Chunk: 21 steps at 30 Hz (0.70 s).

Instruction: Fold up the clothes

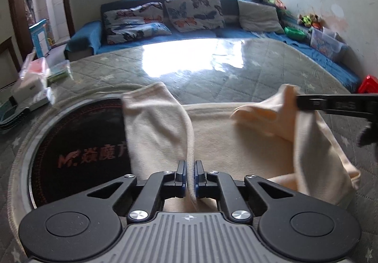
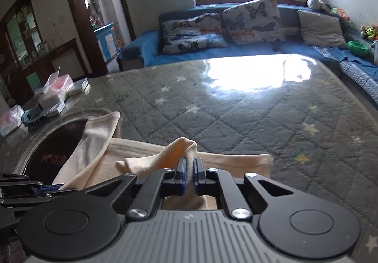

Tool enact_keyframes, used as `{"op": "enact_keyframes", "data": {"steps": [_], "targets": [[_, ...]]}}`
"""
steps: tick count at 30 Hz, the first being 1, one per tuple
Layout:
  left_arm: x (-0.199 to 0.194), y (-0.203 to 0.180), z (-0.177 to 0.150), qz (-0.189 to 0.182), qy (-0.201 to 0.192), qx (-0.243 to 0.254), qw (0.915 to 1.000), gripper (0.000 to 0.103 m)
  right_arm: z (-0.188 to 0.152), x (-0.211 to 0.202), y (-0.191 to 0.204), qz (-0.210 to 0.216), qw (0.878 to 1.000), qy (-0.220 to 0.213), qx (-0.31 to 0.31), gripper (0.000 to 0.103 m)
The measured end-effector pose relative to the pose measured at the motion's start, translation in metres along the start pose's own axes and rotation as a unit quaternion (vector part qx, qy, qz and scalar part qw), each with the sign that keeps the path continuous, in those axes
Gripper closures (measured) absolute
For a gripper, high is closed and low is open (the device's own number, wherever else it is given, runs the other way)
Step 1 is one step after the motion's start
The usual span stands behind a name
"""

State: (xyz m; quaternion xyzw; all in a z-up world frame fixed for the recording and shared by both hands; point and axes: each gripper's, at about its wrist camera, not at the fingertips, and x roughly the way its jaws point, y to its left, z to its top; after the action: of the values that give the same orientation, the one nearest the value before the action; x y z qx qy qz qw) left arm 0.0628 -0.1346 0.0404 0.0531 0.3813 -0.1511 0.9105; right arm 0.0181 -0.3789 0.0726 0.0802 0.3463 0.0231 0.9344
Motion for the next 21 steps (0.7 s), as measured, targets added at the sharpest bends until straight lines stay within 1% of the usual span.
{"op": "enact_keyframes", "data": {"steps": [5, 9, 11, 15, 18, 21], "targets": [[-0.026, 0.013, -0.006, 0.009, -0.026, -0.017, 0.9995, 0.099, -0.011, -0.051, -0.019, -0.044, 0.998, -0.044, 0.014, 0.098], [-0.049, 0.024, -0.016, 0.025, -0.045, -0.024, 0.9984, 0.100, -0.027, -0.085, -0.037, -0.078, 0.994, -0.065, 0.032, 0.099], [-0.060, 0.032, -0.023, 0.027, -0.048, -0.033, 0.9979, 0.100, -0.041, -0.106, -0.050, -0.101, 0.991, -0.074, 0.045, 0.099], [-0.072, 0.044, -0.037, 0.035, -0.040, -0.041, 0.9978, 0.100, -0.069, -0.131, -0.068, -0.130, 0.987, -0.068, 0.071, 0.099], [-0.073, 0.044, -0.037, 0.029, -0.033, -0.048, 0.9979, 0.099, -0.094, -0.138, -0.077, -0.147, 0.985, -0.042, 0.078, 0.099], [-0.070, 0.032, -0.028, 0.012, -0.034, -0.042, 0.9985, 0.097, -0.116, -0.141, -0.083, -0.158, 0.983, -0.014, 0.087, 0.099]]}}
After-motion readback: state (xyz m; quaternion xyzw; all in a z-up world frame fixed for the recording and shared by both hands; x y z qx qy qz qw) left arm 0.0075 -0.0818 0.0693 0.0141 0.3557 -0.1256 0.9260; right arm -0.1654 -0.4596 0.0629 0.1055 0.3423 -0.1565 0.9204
